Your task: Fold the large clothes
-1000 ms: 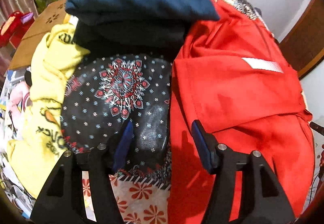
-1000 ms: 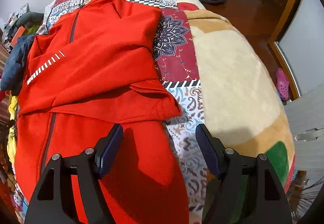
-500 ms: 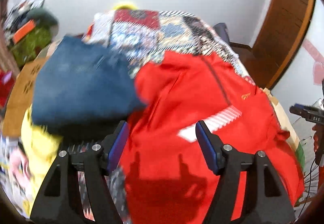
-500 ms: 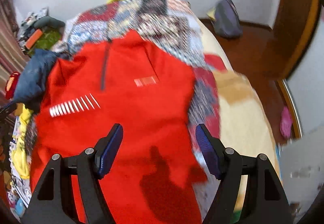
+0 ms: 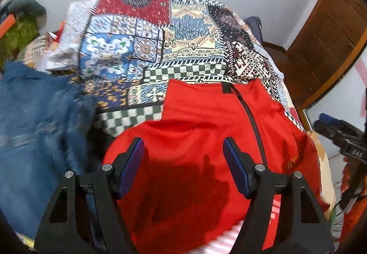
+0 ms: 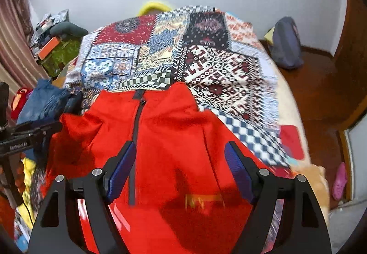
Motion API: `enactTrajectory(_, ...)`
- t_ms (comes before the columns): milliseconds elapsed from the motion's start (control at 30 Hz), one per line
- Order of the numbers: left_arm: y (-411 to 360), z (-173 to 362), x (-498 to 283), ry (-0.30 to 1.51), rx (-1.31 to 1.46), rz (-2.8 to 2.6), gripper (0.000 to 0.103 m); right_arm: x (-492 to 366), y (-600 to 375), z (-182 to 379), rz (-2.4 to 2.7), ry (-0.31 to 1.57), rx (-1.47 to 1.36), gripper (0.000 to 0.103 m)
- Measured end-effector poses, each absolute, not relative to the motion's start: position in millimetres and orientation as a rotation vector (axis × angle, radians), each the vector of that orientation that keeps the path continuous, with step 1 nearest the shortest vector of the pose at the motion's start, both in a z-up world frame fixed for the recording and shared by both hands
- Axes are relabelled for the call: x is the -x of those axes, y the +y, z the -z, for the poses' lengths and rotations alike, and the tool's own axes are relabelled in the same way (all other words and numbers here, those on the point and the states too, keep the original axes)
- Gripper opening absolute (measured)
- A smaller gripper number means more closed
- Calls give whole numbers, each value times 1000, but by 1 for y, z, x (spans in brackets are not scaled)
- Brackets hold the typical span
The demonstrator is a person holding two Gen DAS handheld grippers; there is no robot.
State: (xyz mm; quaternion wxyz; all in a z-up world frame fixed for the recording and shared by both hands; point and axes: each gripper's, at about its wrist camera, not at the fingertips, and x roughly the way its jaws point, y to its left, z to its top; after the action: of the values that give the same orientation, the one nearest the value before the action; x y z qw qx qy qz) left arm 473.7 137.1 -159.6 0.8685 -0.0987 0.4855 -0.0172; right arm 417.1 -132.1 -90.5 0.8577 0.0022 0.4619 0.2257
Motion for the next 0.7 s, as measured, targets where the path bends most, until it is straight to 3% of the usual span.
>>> enactTrajectory(433,145,227,-558,1084,304,-40,70,-518,-79,164,-400,1085,-67,74)
enactTrajectory(467,147,229,-558,1077,322,-24,69,-520,-78,170,-412,1098,-77,68)
enactTrajectory(500,147,230,-558,1074,333,-3,60,-519,-78,172,-430,1090,-93,65)
enactTrajectory(567,146,232,-557,1064,369,40,55,-514,-80,169,-463,1060,-115,40)
enactTrajectory(633,148,232,-552,1039,416,57,42,-510,-80,168,-490,1074,-141,25)
enactTrajectory(700,148,228,-547,1027,416,52,22,-508,-82,166,-497,1096,-164,16)
